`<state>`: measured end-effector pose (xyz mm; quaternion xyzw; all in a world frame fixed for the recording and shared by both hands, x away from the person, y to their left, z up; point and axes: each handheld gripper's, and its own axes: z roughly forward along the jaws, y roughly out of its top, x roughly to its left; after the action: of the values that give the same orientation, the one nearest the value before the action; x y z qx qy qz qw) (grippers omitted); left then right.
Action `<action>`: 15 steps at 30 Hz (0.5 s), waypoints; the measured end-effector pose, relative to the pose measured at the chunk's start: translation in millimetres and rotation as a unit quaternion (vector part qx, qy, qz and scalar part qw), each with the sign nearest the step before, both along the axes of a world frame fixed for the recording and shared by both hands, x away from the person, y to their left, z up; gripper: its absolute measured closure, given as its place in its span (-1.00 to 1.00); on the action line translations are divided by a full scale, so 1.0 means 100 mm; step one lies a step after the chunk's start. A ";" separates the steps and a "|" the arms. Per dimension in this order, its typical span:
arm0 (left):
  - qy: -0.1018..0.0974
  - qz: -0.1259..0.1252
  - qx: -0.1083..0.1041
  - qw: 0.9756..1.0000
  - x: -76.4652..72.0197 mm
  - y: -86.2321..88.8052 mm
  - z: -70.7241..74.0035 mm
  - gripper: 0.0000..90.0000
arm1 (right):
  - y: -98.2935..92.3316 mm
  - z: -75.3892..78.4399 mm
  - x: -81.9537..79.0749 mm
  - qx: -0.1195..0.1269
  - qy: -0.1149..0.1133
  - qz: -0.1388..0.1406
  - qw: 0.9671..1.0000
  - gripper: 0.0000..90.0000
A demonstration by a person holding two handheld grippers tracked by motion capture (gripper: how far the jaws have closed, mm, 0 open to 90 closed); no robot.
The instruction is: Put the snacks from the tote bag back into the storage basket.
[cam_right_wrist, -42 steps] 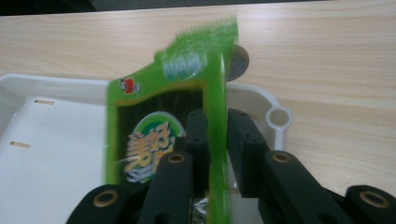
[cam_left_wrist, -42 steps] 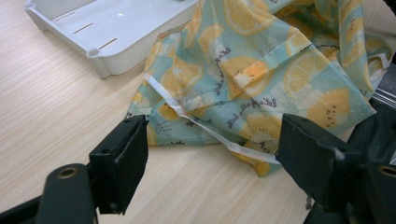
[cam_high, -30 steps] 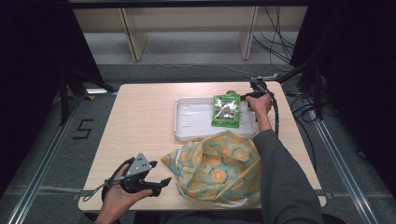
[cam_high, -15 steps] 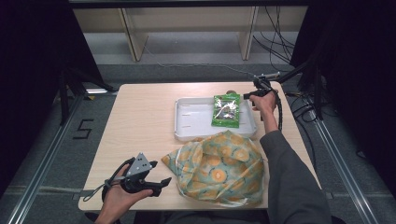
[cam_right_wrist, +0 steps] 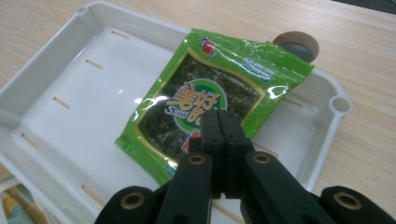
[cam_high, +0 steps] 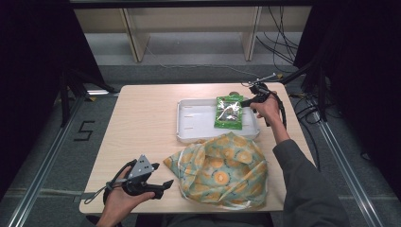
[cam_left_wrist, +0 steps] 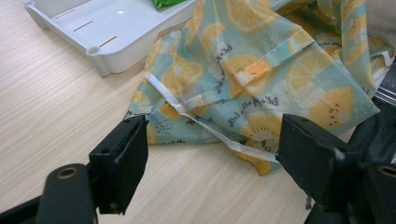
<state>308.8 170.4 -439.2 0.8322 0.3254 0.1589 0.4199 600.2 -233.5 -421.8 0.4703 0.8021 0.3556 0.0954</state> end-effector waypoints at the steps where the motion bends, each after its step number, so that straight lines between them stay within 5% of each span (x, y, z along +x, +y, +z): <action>1: 0.001 0.000 -0.003 1.000 0.00 0.00 0.00 -0.46 | 0.00 0.02 -0.03 0.000 0.008 0.002 1.000 1.00; 10: 0.002 0.007 -0.003 1.000 0.00 0.01 0.00 -0.46 | -0.03 0.10 -0.22 -0.011 -0.021 0.037 0.999 1.00; 13: 0.000 0.000 0.001 1.000 0.01 0.02 0.01 -0.46 | -0.02 0.13 -0.33 0.006 -0.006 0.022 1.000 1.00; 14: -0.001 0.003 -0.004 1.000 0.01 0.01 0.00 -0.46 | -0.05 0.13 -0.34 0.002 -0.031 0.039 0.999 1.00; 15: -0.001 0.004 -0.005 1.000 0.01 0.01 0.00 -0.46 | -0.07 0.15 -0.36 -0.003 -0.029 0.046 0.999 1.00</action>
<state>309.4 171.2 -439.1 0.8287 0.3291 0.1596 0.4236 563.7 -240.4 -407.1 0.4220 0.8207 0.3710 0.1035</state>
